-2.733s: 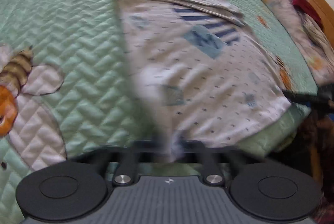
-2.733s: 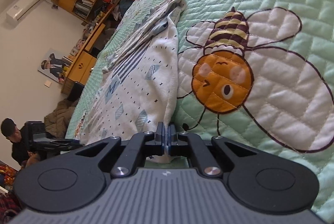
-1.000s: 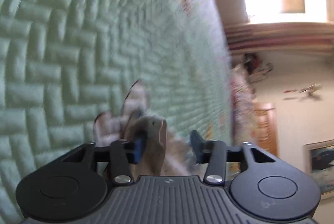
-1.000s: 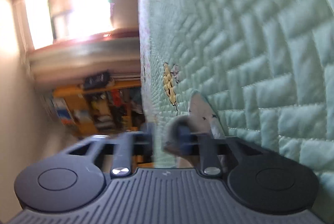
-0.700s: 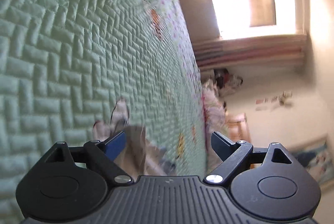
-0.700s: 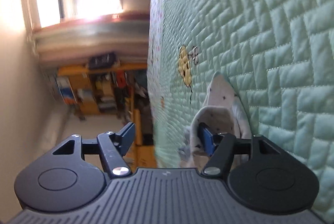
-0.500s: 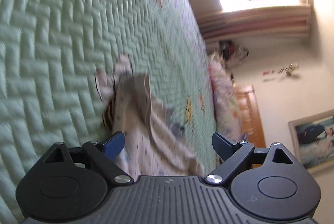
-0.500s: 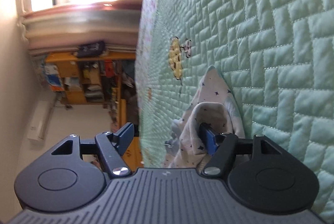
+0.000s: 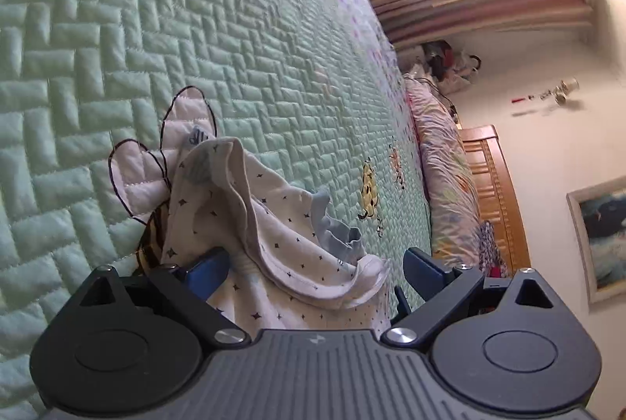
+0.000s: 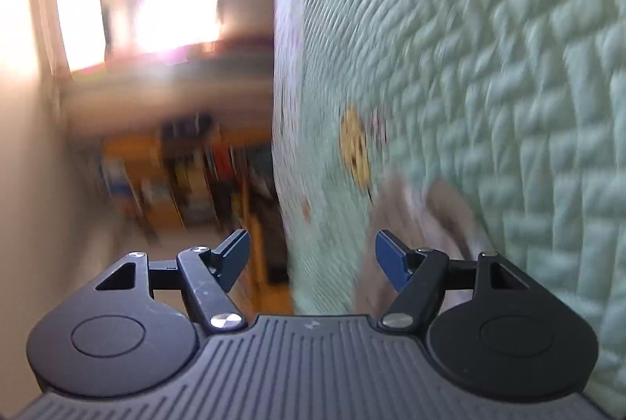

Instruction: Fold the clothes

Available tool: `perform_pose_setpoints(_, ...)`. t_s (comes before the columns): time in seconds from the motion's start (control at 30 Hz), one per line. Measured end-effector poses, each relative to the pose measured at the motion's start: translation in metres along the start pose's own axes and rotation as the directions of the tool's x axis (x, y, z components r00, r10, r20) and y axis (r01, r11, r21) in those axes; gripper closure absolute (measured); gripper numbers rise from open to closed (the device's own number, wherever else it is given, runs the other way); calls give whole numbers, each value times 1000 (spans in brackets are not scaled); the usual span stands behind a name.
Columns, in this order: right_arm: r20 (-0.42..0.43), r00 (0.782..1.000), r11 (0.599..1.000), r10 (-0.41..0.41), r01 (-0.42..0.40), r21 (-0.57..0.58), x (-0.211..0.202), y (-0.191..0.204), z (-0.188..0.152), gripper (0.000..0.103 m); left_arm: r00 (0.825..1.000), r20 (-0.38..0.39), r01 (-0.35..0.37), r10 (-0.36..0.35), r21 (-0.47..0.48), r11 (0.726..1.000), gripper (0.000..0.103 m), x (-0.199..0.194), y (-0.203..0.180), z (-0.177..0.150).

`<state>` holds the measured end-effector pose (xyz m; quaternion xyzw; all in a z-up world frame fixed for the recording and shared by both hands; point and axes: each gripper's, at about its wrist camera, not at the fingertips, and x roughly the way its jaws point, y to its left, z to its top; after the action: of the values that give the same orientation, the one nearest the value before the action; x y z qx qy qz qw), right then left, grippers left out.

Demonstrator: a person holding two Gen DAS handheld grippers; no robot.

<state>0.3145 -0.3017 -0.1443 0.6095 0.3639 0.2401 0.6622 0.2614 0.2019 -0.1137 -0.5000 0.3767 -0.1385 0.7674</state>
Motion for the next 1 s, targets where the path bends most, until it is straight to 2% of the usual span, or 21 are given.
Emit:
perform_pose_setpoints(0.13,-31,999,988,10,-15,-152,-1,21,-24,29,1000,-9,19,-19,-13,1000,6,-4,-3,-4)
perform_pose_setpoints(0.2,-114,991,966,-66,35,-257,7,37,-33,24,998,-39,48,-48,7,999,6,-1,-13,-9)
perform_pose_setpoints(0.3,-253,936,900,-244,121,-419,45,56,-53,22,996,-66,54,-52,21,998,5,6,-23,-17)
perform_pose_setpoints(0.37,-338,880,854,-333,129,-505,77,67,-67,22,995,-77,66,-66,-2,998,5,12,-23,-21)
perform_pose_setpoints(0.43,-373,834,810,-406,140,-569,115,79,-76,23,996,-64,68,-68,-10,998,5,14,-20,-24)
perform_pose_setpoints(0.47,-348,843,792,-411,142,-593,126,80,-76,23,996,-53,66,-66,-13,998,5,15,-19,-25)
perform_pose_setpoints(0.5,-305,887,815,-346,124,-566,133,81,-68,23,997,-47,66,-67,-23,998,5,16,-17,-26)
perform_pose_setpoints(0.53,-254,932,849,-257,92,-520,139,81,-57,23,997,-44,69,-70,-35,997,5,17,-15,-27)
perform_pose_setpoints(0.57,-213,961,892,-175,63,-447,136,75,-49,23,996,-43,71,-73,-36,997,5,16,-14,-27)
perform_pose_setpoints(0.63,-119,993,961,-24,-10,-276,123,58,-35,23,996,-42,72,-73,-11,997,5,9,-14,-27)
perform_pose_setpoints(0.67,-87,996,970,15,-36,-241,112,51,-32,23,997,-41,70,-69,9,998,4,6,-15,-27)
perform_pose_setpoints(0.77,-111,994,974,-1,-24,-227,92,48,-36,22,999,-13,38,-38,14,999,4,-5,-11,-23)
perform_pose_setpoints(0.83,-82,997,968,-12,-9,-251,64,50,-41,22,999,16,42,-42,-3,999,4,-17,-6,-24)
perform_pose_setpoints(0.93,-1,999,949,-33,30,-315,12,58,-49,22,996,74,43,-44,18,999,4,-44,-5,-37)
perform_pose_setpoints(1.0,35,995,907,-97,103,-408,-16,64,-57,21,992,122,22,-27,45,999,1,-63,-3,-51)
